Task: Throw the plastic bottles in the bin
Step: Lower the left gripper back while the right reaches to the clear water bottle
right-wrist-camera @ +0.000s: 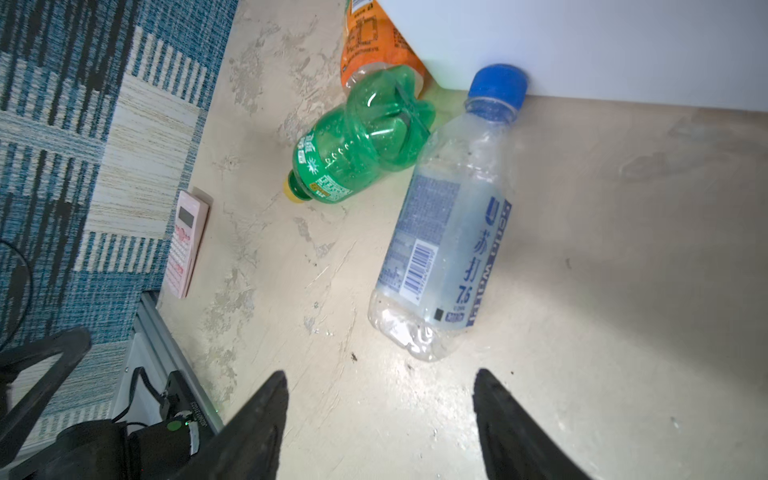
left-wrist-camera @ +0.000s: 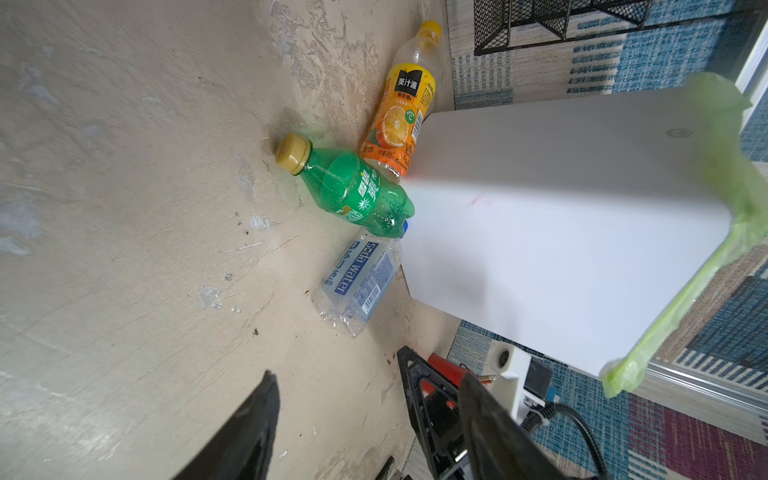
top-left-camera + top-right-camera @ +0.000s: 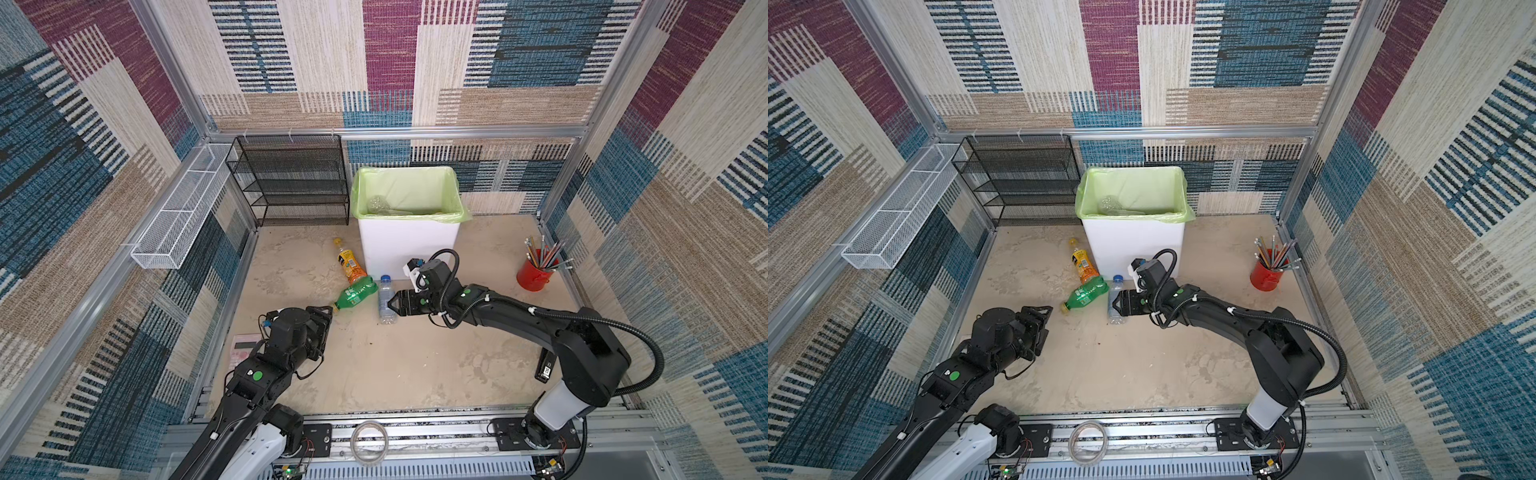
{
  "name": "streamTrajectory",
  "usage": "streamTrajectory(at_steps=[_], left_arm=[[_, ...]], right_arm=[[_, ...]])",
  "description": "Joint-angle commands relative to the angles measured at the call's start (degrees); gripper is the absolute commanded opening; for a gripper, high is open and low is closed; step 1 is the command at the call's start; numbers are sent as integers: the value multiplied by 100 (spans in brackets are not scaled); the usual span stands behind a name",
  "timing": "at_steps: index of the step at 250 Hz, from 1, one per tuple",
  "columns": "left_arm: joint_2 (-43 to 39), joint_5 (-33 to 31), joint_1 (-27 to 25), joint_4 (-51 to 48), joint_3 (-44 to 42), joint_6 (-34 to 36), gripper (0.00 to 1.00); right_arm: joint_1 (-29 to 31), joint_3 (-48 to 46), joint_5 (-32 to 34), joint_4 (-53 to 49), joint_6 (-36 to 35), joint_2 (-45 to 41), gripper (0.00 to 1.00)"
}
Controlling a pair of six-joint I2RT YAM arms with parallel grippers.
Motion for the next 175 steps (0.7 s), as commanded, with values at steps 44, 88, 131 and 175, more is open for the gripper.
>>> streamTrajectory(at_steps=[44, 88, 131, 175], left_arm=[[69, 102, 1, -32, -21, -148, 70], [60, 115, -2, -38, -39, -171, 69], [31, 102, -2, -40, -100, -236, 69], [50, 111, -1, -6, -127, -254, 69]], right_arm=[[146, 888, 713, -508, -247, 917, 76], [246, 1370, 804, -810, -270, 1448, 77], [343, 1800, 847, -1028, -306, 1904, 77], [388, 2236, 1053, -1350, -312, 2334, 76]])
